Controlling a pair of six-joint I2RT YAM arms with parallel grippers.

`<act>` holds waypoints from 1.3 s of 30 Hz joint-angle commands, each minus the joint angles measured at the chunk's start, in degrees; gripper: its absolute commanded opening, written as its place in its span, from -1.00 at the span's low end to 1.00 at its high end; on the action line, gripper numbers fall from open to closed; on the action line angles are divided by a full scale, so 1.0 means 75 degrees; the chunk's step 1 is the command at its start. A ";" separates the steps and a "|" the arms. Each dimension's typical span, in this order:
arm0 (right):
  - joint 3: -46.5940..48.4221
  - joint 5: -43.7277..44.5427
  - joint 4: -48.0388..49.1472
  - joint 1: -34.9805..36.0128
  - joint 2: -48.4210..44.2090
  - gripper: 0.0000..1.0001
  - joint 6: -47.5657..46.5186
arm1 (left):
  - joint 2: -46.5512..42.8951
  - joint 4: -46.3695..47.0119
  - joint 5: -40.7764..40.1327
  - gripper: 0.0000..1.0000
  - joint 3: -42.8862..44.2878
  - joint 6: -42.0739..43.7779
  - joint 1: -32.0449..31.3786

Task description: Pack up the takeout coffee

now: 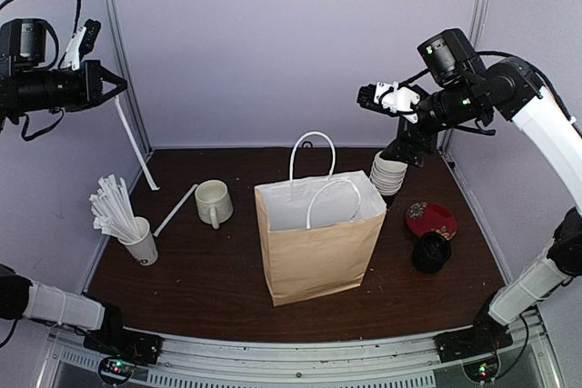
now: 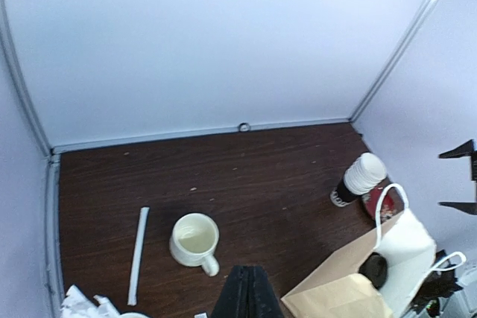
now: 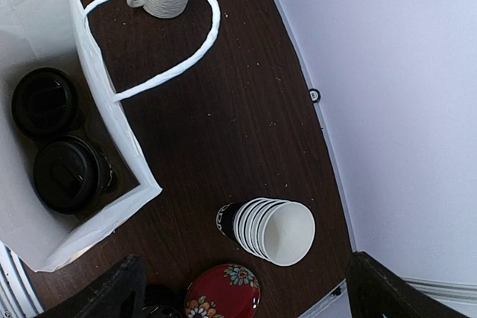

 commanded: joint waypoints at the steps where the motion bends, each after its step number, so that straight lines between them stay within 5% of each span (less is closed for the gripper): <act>1: -0.0053 0.0187 0.0106 -0.0089 -0.0054 0.93 0.0026 | -0.0025 0.1789 0.1824 -1.00 -0.0248 -0.0996 -0.0298; 6: -0.0220 0.0291 0.0219 -0.0153 -0.0052 0.94 0.0014 | 0.0005 0.3675 0.2294 -1.00 -0.0867 -0.1934 -0.0821; 11: -0.0376 0.0325 0.0289 -0.0251 -0.0097 0.93 -0.0009 | 0.0729 0.4629 0.2158 -1.00 -0.0672 -0.1971 -0.2217; 23: -0.0607 0.0409 0.0401 -0.0347 -0.0137 0.94 -0.0032 | 0.2129 0.4964 0.2298 -1.00 0.0569 -0.1924 -0.3896; 32: -0.0504 0.0409 0.0400 -0.0361 0.0038 0.94 -0.0033 | 0.2784 0.5713 0.2438 -1.00 0.0079 -0.2225 -0.4683; 39: -0.0478 0.0440 0.0366 -0.0372 0.0160 0.94 -0.0039 | 0.4376 0.5538 0.2152 -1.00 0.0920 -0.2035 -0.5386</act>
